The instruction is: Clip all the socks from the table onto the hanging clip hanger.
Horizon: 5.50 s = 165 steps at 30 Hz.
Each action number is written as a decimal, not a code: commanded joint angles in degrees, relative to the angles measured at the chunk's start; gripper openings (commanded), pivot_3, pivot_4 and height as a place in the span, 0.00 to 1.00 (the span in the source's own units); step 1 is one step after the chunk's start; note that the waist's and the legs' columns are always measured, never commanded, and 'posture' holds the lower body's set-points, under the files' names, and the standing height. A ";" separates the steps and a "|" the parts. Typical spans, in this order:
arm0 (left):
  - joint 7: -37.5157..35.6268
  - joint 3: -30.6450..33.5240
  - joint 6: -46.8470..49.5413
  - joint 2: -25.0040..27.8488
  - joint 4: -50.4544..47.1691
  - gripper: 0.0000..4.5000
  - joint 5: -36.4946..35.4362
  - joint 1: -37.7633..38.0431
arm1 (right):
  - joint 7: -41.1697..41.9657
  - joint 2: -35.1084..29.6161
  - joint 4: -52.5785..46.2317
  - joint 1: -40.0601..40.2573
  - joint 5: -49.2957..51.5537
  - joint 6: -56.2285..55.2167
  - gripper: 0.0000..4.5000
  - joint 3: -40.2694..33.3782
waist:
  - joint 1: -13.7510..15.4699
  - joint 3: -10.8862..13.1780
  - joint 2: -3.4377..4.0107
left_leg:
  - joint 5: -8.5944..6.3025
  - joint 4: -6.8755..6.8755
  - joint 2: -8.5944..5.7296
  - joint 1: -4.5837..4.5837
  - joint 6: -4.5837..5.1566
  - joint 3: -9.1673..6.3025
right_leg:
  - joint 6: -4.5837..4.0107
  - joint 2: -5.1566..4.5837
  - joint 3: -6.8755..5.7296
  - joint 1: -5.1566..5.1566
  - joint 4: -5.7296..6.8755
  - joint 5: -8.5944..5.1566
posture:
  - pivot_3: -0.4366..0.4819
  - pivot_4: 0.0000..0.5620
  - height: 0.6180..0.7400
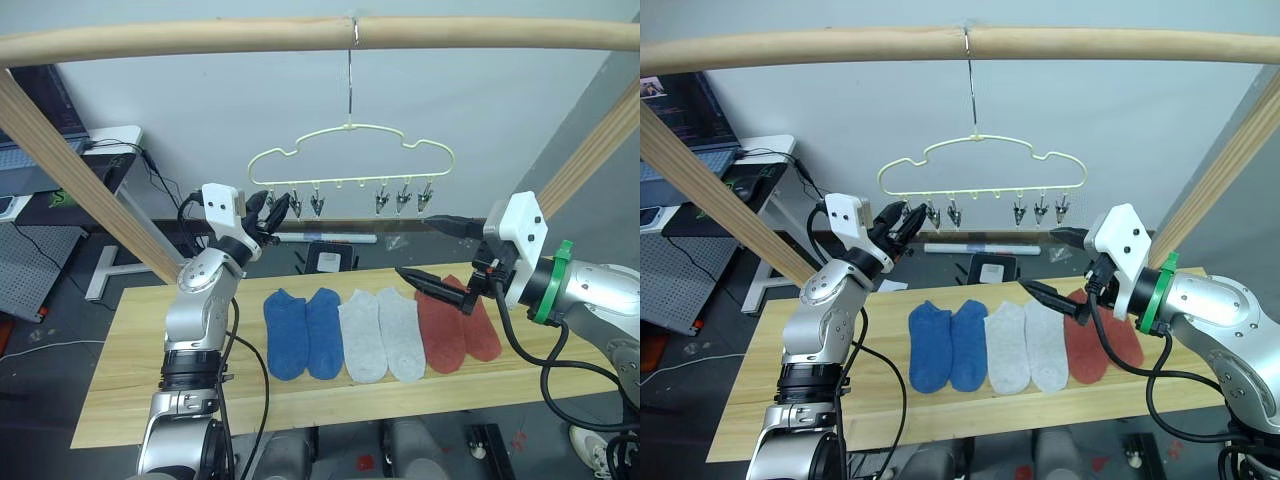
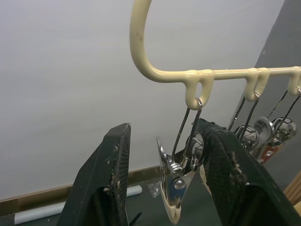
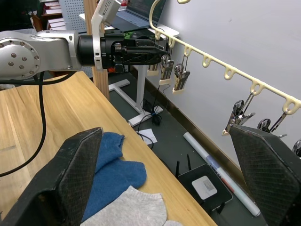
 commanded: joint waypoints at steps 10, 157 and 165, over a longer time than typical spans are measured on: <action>0.50 0.41 -1.15 0.42 -2.09 0.31 0.05 -0.76 | -0.12 -0.27 -1.63 -0.60 0.90 -0.52 1.00 -0.88 | -0.01 0.02 -0.01 | 0.00 0.00 0.00 0.00 0.00 0.00 | 0.01 0.00 0.00 0.00 0.00 0.00 | 0.17 0.42 1.00; -3.80 4.03 26.13 12.12 -24.81 0.05 -20.39 5.75 | -4.42 1.96 13.09 13.88 -40.90 -39.80 0.00 -0.61 | -0.15 6.54 -0.57 | 0.01 -0.01 0.15 -0.48 0.00 1.29 | 0.06 0.13 1.43 -1.49 0.89 0.12 | 0.28 0.65 1.00; -4.11 4.29 27.84 11.73 -23.56 0.05 -22.11 4.47 | 2.94 3.77 7.94 8.14 -38.78 -39.28 0.00 10.52 | -0.19 6.58 -0.66 | 0.01 0.00 0.16 -0.51 0.01 1.26 | 0.05 0.12 1.41 -1.49 0.84 0.12 | 0.27 0.64 1.00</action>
